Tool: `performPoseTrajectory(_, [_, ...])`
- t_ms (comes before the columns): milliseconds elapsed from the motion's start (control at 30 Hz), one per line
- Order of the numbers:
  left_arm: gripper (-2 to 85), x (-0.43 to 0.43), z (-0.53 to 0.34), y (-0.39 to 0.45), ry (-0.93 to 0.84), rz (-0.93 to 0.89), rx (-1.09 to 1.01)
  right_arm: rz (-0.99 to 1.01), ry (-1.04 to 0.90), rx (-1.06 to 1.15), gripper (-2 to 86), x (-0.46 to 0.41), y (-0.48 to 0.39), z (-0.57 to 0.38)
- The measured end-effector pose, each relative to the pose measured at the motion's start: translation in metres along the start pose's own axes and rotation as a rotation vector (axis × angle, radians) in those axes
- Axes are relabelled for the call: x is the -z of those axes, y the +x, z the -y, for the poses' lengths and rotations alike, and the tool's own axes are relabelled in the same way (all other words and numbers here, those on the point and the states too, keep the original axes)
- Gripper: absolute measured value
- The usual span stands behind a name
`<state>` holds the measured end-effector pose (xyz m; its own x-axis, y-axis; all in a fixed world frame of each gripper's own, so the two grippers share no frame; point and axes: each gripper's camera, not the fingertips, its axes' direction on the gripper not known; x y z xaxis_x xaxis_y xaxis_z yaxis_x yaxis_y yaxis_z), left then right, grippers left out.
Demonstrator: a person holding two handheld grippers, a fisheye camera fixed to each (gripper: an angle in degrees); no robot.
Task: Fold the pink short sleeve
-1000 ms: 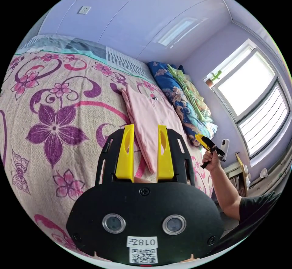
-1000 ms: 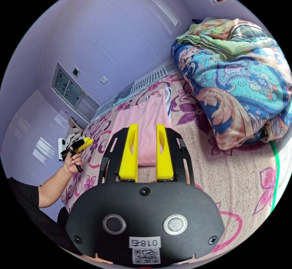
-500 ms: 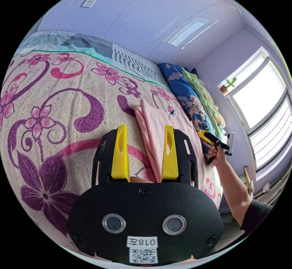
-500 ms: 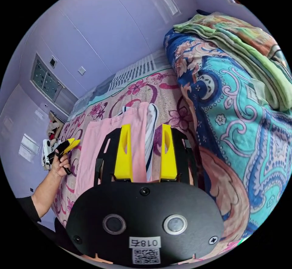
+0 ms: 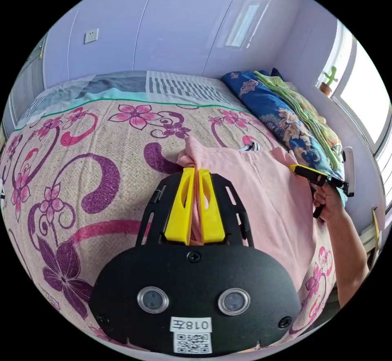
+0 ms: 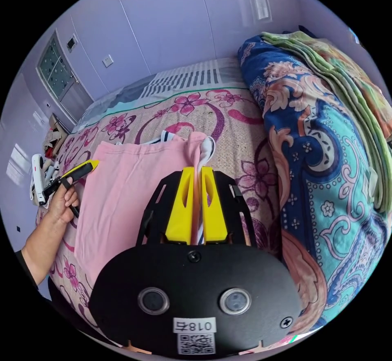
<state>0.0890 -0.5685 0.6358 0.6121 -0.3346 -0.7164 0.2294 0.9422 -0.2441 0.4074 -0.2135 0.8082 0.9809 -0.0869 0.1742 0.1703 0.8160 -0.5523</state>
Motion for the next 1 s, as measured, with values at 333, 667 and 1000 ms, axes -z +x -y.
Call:
performPoseTrajectory(333, [2.1, -0.040, 0.023, 0.020, 0.066, 0.085, -0.018, -0.298, 0.183, 0.158, 3.9, 0.044, -0.049, 0.037])
performPoseTrajectory(667, [11.8, -0.020, -0.085, -0.065, 0.031, -0.217, 0.092, 0.071, 0.216, -0.015, 7.2, 0.119, -0.052, -0.044])
performPoseTrajectory(1000, [9.6, -0.026, -0.231, -0.088, -0.131, -0.362, 0.025, 0.035, 0.001, -0.089, 5.8, 0.168, -0.095, -0.165])
